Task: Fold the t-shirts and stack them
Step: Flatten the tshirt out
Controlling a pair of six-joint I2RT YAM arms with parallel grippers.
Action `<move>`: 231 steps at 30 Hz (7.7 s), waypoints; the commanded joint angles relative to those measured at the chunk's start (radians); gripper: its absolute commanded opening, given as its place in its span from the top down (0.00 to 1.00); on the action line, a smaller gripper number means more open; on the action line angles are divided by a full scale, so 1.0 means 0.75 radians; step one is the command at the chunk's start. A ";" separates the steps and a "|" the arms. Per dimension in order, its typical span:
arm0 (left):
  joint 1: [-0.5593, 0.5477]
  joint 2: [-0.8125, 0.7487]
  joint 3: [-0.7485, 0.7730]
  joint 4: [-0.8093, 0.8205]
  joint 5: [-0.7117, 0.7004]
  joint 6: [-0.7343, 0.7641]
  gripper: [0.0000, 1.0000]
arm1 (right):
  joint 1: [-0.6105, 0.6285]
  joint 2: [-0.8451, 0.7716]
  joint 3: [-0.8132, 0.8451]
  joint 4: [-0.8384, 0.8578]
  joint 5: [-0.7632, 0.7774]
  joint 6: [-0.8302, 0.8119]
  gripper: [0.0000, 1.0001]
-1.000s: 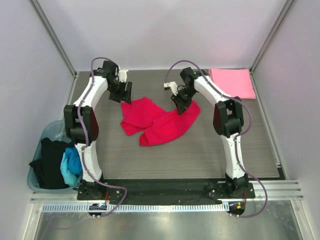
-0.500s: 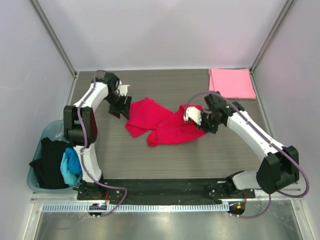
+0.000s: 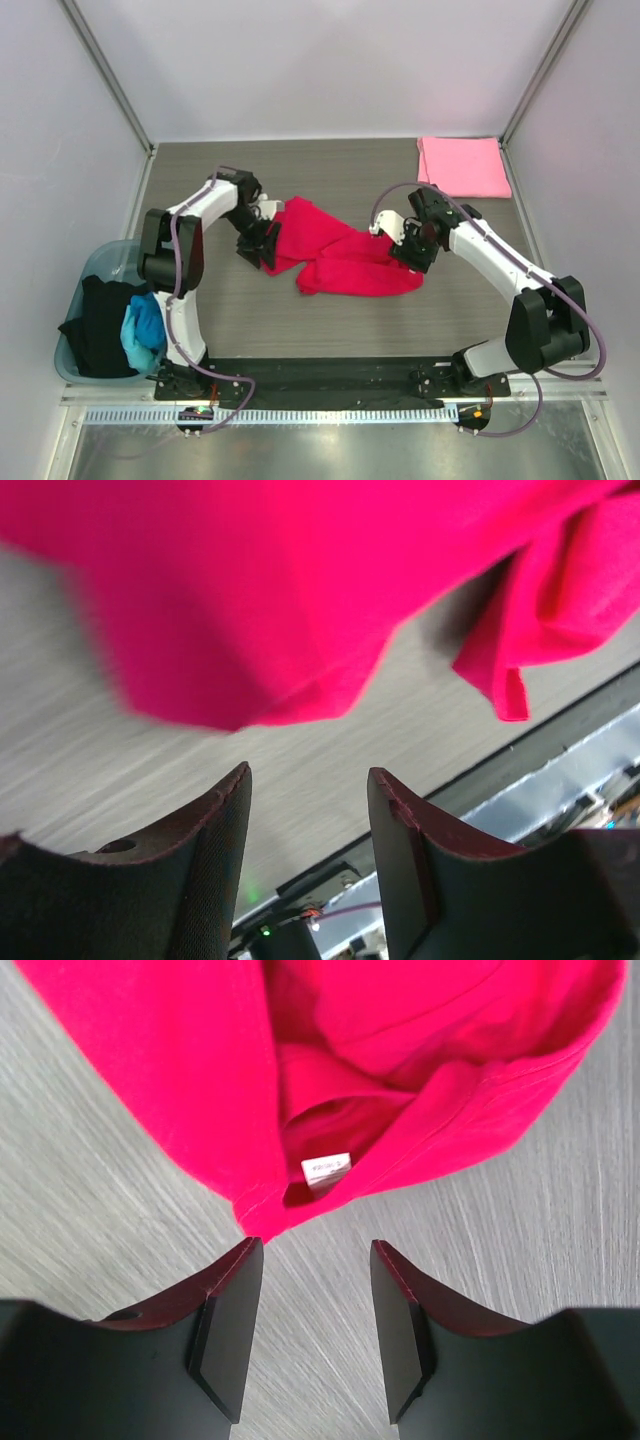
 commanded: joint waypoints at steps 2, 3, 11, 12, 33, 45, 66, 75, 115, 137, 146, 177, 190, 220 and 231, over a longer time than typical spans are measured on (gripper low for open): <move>-0.096 0.014 -0.011 0.034 0.056 -0.039 0.49 | -0.005 0.019 0.081 0.037 -0.009 0.072 0.47; -0.100 0.036 0.003 0.034 0.054 -0.043 0.49 | -0.005 0.023 0.097 0.039 -0.009 0.076 0.47; -0.104 0.088 0.087 0.012 -0.004 -0.061 0.49 | -0.072 0.105 0.126 0.176 0.001 0.250 0.44; -0.102 0.077 0.083 0.008 -0.030 -0.059 0.48 | -0.088 0.129 0.162 0.188 -0.015 0.279 0.43; -0.110 0.182 0.134 0.014 0.009 -0.027 0.97 | -0.162 0.819 0.809 0.047 -0.212 0.328 0.46; 0.039 -0.166 0.371 -0.051 -0.108 0.096 0.99 | -0.172 0.576 0.982 0.045 -0.138 0.355 0.99; 0.107 -1.000 0.304 0.053 -0.202 0.280 1.00 | -0.193 -0.451 0.598 0.141 0.001 0.486 0.99; 0.109 -0.760 0.244 0.132 -0.190 0.346 0.98 | -0.197 -0.360 0.439 0.133 -0.036 0.410 0.99; 0.084 -0.176 0.408 0.337 -0.345 0.123 0.48 | -0.708 0.368 0.068 -0.757 -0.680 -0.234 0.47; 0.011 -0.191 0.394 0.308 -0.462 0.209 0.48 | -0.804 0.761 0.216 -0.630 -0.729 -0.185 0.47; 0.006 -0.183 0.400 0.308 -0.482 0.219 0.48 | -0.804 0.835 0.242 -0.607 -0.760 -0.167 0.55; 0.166 0.079 0.453 0.196 -0.389 0.246 0.49 | -0.874 0.622 0.694 -0.902 -0.877 -0.155 0.98; 0.242 0.269 0.512 0.096 -0.110 0.207 0.51 | -0.872 0.669 0.801 -0.902 -0.879 -0.091 0.99; 0.260 0.323 0.480 0.032 -0.069 0.223 0.72 | -0.874 0.720 0.786 -0.843 -0.895 -0.042 0.99; 0.270 0.204 0.567 -0.017 -0.092 0.268 1.00 | -0.874 0.702 1.011 -0.761 -0.950 0.149 0.98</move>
